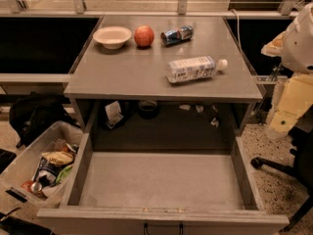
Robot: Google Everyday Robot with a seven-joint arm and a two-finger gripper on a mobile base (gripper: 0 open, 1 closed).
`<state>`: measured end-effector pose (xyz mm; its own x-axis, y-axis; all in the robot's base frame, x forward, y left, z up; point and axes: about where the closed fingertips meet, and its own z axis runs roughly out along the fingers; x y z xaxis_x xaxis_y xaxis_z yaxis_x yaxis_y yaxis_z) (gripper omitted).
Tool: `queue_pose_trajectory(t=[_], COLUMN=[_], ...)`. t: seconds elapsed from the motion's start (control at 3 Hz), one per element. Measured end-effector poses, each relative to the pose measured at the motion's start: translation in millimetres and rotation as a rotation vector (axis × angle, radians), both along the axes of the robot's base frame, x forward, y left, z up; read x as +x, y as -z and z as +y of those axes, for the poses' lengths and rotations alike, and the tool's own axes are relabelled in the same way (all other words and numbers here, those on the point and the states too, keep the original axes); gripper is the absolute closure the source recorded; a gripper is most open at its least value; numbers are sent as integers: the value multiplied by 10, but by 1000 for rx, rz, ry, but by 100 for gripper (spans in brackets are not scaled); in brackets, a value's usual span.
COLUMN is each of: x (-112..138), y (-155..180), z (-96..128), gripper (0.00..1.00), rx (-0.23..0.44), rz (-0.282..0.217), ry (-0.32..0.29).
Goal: Place blue plastic bottle into top drawer
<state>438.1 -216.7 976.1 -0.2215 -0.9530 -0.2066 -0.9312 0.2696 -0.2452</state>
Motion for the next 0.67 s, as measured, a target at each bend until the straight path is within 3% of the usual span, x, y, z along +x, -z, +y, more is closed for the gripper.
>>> queue_pose_trajectory(t=[0.33, 0.67], x=[0, 308], y=[0, -74], z=[0, 6], gripper=[0, 0], rx=[0, 30], rz=[0, -16], ry=[0, -32])
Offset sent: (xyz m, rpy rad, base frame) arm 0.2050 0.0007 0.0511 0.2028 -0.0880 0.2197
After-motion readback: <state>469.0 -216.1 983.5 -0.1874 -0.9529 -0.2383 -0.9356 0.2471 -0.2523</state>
